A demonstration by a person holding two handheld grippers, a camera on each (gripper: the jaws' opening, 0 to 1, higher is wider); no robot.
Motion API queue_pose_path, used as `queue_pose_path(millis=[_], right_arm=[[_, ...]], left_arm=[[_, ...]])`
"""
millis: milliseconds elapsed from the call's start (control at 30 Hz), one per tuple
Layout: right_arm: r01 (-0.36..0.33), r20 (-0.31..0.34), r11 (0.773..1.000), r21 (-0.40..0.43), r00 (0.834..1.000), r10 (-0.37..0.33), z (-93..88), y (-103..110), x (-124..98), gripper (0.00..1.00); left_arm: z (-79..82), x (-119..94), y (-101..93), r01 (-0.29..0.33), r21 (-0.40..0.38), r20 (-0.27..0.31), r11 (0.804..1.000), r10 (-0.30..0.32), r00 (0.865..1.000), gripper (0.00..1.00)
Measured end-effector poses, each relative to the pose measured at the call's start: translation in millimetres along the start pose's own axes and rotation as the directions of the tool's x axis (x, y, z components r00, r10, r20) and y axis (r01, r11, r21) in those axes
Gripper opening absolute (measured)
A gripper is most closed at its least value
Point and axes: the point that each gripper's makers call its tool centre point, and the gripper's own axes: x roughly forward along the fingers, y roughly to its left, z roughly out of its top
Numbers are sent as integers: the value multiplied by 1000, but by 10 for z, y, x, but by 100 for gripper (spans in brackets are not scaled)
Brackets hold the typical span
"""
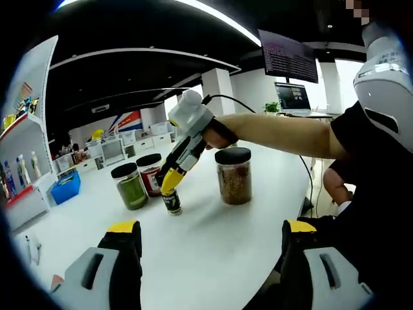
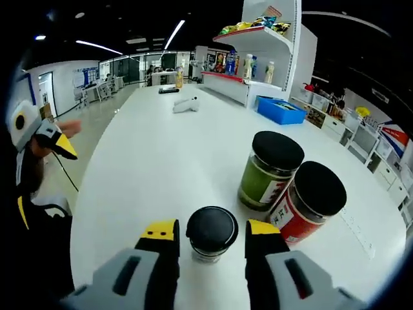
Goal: Pick up the mixed condiments and ingredients on the table and sort them into separate groups
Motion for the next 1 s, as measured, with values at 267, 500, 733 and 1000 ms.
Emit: queue_pose_path(millis=[267,500,733,1000], right_arm=[[10,12,1000,18,1000,-10,33,-43,-9,27],[23,4,999,24,1000,-23,37,-27,-12,26],[27,-9,999,28,1000,-26,26,-56,-52,26],[51,2,997,54,999,-51,90,-155,-202,26]], left_arm=[[21,-21,-42,18,-7,13,1000,-18,1000,88],[3,-3,-54,18,-2,3,1000,-18,1000,88],[14,-4,-36,9,-5,0,1000,-9,1000,88],[-17,32,-64,15,5,-25,1000,-15,1000,88]])
